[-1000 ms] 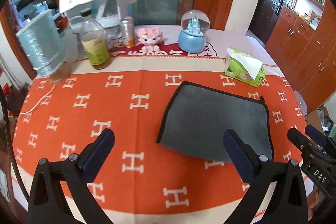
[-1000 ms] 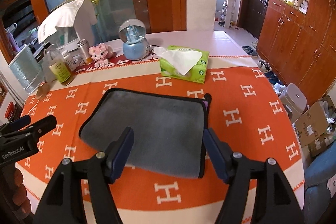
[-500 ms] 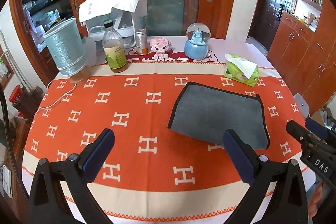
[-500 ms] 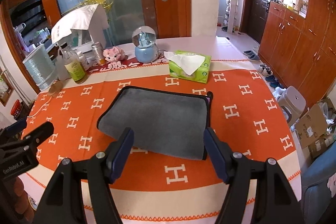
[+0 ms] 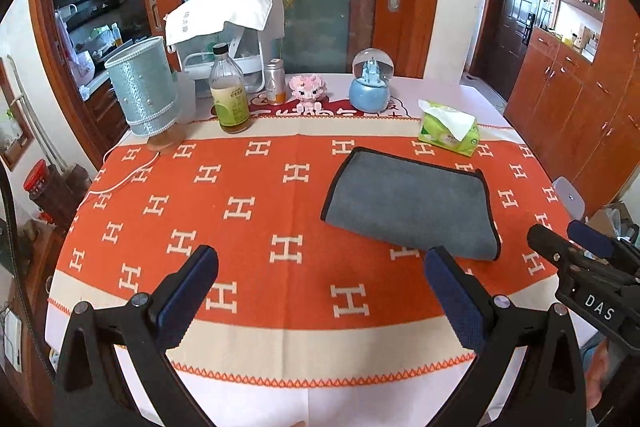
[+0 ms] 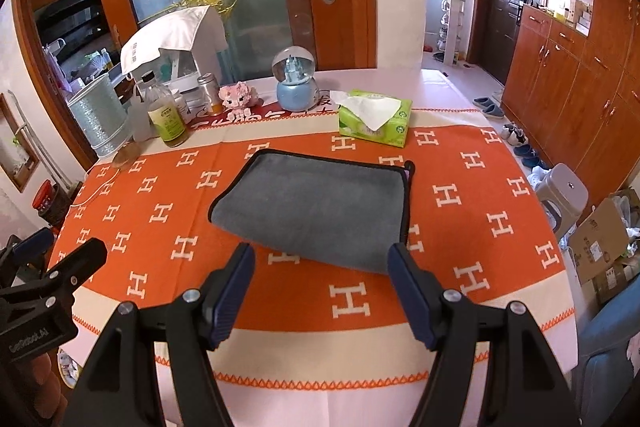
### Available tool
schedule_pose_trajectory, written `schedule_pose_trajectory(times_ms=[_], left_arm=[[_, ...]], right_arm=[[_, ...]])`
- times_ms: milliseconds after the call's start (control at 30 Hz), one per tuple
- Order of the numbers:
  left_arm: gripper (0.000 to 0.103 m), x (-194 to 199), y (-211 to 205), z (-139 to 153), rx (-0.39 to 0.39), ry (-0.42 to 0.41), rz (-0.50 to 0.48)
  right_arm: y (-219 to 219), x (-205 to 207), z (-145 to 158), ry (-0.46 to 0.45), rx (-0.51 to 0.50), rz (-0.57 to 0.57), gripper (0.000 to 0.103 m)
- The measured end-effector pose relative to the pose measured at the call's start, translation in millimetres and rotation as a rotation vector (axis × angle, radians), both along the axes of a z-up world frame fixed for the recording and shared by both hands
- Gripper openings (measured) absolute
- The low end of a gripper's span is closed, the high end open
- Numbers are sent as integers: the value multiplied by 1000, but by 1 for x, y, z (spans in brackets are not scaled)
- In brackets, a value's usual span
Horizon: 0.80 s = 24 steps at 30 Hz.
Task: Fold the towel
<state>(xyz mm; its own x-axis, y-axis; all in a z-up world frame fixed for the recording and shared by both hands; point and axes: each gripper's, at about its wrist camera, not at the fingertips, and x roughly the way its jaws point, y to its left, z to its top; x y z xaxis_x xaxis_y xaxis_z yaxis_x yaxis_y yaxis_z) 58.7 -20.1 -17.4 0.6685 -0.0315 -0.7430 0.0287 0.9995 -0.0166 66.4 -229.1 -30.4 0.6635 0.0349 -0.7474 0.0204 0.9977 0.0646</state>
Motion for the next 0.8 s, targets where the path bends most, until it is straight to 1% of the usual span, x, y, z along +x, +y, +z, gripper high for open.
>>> schedule_pose_trajectory(times_ms=[167,300,433,567,700,800], left_arm=[[102,-18,1,-2,-16,1,5],[102,-32,1,0,-13,-11,16],[102,-41,1,1,-15,-8,21],[102,-49,5,2,-41,0,17],[102,-52,5,1,-11,-1,44],[102,-54,8,-2,-34,20,52]], right_arm=[[2,-16,0,-7,15,10,69],[4,-28,-1,-11,14,19,69],[5,-38,-2,-6,37,34,69],[7,-48,-3,-8,35,36,69],[9,-57,-5,1,48,46,69],[11,-60,-5,1,27,43,69]])
